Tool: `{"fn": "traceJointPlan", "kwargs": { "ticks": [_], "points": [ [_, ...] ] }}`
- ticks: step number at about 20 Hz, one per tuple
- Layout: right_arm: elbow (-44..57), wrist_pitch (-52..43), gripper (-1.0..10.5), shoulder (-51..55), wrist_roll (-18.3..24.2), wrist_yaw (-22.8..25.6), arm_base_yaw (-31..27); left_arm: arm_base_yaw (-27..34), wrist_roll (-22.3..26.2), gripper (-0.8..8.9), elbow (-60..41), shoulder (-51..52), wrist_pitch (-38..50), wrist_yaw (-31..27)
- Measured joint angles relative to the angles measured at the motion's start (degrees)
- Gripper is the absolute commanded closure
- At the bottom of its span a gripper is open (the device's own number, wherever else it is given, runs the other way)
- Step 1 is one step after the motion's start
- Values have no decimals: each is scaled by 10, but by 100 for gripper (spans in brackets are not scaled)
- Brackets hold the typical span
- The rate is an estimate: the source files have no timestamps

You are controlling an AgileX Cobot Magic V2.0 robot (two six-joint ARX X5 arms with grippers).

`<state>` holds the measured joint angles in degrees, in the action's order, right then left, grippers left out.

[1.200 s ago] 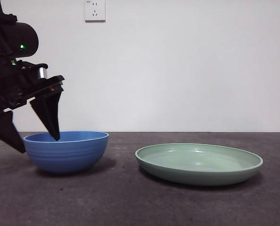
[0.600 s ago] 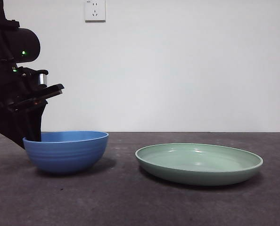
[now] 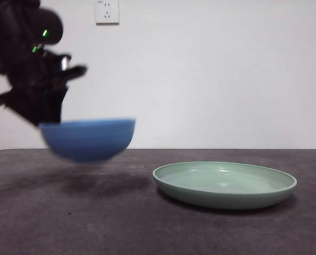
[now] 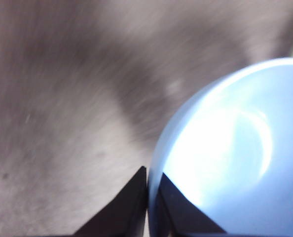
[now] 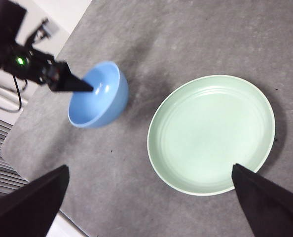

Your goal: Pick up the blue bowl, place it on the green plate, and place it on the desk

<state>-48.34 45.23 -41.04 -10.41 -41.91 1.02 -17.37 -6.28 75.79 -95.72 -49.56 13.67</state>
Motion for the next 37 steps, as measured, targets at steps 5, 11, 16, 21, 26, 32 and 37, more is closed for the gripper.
{"fn": "traceJointPlan", "kwargs": {
  "ticks": [5, 11, 16, 21, 26, 32, 37],
  "points": [
    [0, 22, 390, 39, 0, 0, 0, -59, 0, 797, 100, 0, -32, 0],
    [0, 55, 390, 84, -5, 3, 0, -131, -5, 797, 120, -30, -39, 0],
    [0, 87, 390, 106, -5, 15, 0, -183, -7, 797, 151, -88, -58, 0],
    [0, 99, 390, 106, -5, 16, 0, -222, -6, 797, 226, -153, -67, 0],
    [0, 99, 390, 106, -4, 17, 0, -241, -6, 797, 325, -232, -87, 0],
    [0, 99, 390, 106, -1, 30, 0, -249, -2, 797, 430, -334, -115, -4],
    [0, 98, 390, 106, -1, 30, 0, -248, 10, 798, 430, -345, -123, -63]
  ]
}}
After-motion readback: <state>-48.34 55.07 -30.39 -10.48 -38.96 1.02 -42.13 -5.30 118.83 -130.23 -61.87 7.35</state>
